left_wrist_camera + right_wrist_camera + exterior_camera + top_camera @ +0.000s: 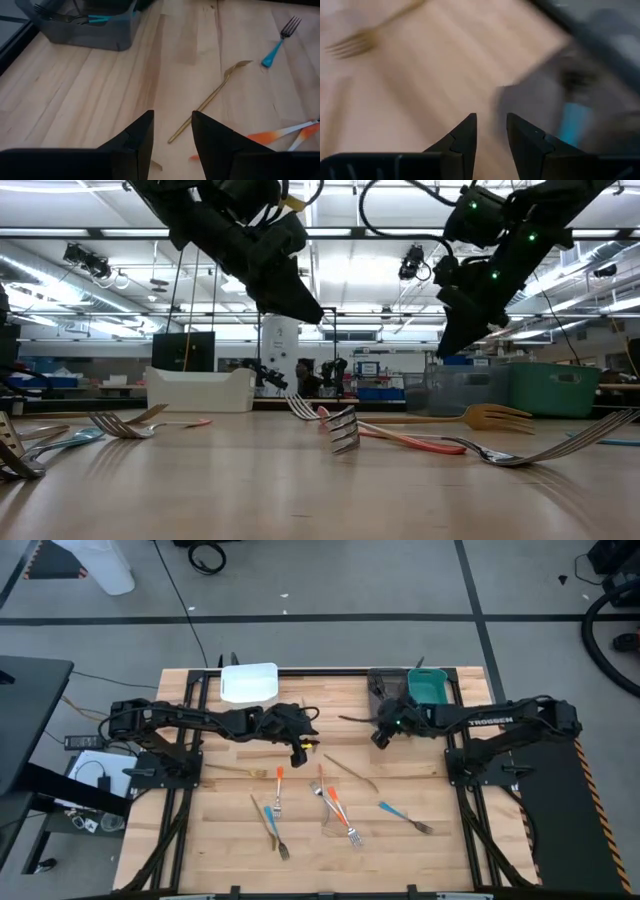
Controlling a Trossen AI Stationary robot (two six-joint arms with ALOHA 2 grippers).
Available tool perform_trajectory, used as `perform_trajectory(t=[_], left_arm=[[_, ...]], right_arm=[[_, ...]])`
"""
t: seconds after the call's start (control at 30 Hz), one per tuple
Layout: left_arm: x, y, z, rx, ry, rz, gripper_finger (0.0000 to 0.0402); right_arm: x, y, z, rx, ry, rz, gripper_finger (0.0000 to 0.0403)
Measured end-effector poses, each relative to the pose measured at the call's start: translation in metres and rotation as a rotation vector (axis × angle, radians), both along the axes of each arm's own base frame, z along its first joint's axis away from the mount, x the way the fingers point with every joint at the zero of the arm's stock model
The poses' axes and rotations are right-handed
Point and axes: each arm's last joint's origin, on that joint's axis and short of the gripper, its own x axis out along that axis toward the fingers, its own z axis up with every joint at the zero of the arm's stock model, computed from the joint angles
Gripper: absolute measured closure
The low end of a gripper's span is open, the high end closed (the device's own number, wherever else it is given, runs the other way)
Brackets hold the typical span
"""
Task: Sort silverware by color (type)
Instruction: Adjust the black and green bin
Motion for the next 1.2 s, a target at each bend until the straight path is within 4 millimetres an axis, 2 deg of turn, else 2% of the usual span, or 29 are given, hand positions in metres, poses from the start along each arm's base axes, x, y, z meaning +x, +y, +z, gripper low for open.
perform_trajectory(t=[0.27, 0.57, 0.9, 1.2], left_arm=[[0.0, 0.0, 0.0, 0.004, 0.002, -0.003, 0.026], [0.0, 0.0, -0.001, 0.014, 0.008, -0.01, 0.026], [0.0, -0.004, -0.001, -0.007, 0.006, -0.008, 0.026], [0.0, -0.004, -0.001, -0.009, 0.006, -0.007, 0.026]], right_arm=[[-0.02, -0.028, 0.006, -0.087, 0.032, -0.237, 0.0286], [-0.047, -0.057, 0.002, -0.052, 0.107, -0.449, 0.0286], [-0.06, -0.073, 0.0, 0.023, 0.103, -0.503, 0.0286], [-0.066, -0.078, -0.003, 0.153, 0.066, -0.465, 0.0286]])
